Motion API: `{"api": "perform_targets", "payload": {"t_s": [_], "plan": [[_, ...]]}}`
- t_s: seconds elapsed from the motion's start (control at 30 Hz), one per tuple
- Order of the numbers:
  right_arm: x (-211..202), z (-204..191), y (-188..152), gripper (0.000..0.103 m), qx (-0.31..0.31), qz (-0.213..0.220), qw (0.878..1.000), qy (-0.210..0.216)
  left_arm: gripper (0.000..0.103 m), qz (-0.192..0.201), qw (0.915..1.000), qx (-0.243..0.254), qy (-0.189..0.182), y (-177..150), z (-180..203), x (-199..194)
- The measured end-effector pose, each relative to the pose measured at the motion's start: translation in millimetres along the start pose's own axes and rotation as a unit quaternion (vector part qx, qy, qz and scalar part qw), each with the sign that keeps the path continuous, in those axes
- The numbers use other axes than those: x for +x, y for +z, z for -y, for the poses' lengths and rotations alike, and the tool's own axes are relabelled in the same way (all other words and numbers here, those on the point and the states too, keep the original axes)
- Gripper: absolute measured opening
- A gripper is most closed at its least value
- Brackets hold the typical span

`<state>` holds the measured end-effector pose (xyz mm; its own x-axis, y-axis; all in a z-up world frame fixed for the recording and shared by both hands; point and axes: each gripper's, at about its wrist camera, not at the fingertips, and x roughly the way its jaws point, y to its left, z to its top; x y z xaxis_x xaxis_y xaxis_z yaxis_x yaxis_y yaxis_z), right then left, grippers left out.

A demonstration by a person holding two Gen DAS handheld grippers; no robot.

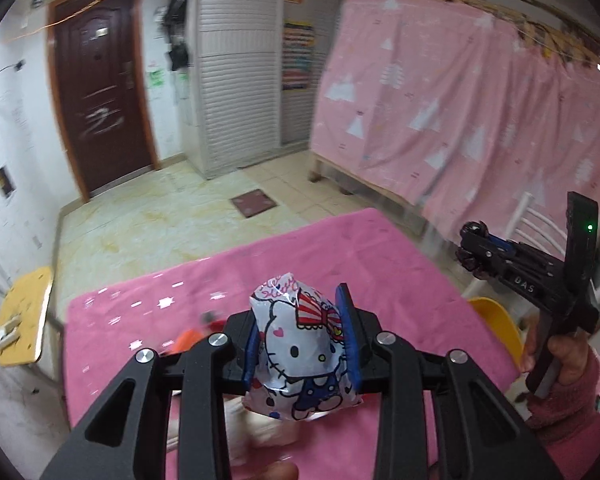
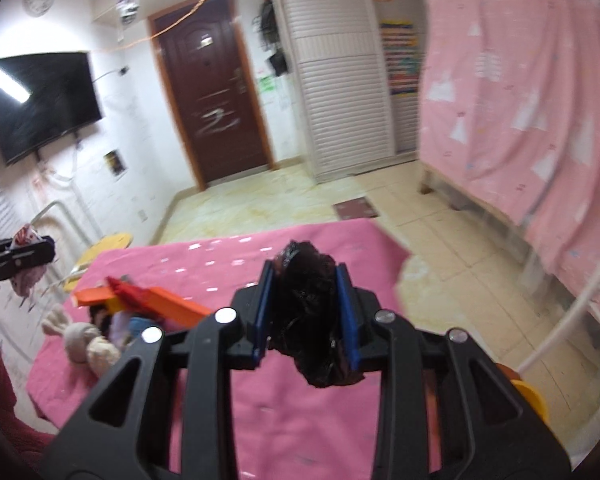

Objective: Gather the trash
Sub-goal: 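Carry both held items to the yellow bucket and open both tools over it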

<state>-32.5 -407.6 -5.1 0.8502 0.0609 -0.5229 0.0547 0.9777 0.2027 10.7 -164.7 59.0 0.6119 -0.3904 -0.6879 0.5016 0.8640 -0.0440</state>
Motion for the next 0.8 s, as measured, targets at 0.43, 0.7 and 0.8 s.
{"api": "perform_targets", "payload": {"t_s": [0.43,0.7,0.8], "plan": [[-72.3,107.0,-19.3,0.029,0.055,0.048,0.991,-0.109,0.026,-0.065,0.9840,0.081,-0.145,26.5,176.7,94.7],[-109.0,156.4,-36.6,0.029,0.091,0.066,0.981,-0.156,0.036,-0.123,0.9631,0.096,-0.220,12.8,263.9,134.2],[-115.8,166.0,-37.5,0.029,0.100,0.070,0.979,-0.165,0.073,-0.148,0.9559,0.095,-0.235,9.3,277.1,143.6]]}}
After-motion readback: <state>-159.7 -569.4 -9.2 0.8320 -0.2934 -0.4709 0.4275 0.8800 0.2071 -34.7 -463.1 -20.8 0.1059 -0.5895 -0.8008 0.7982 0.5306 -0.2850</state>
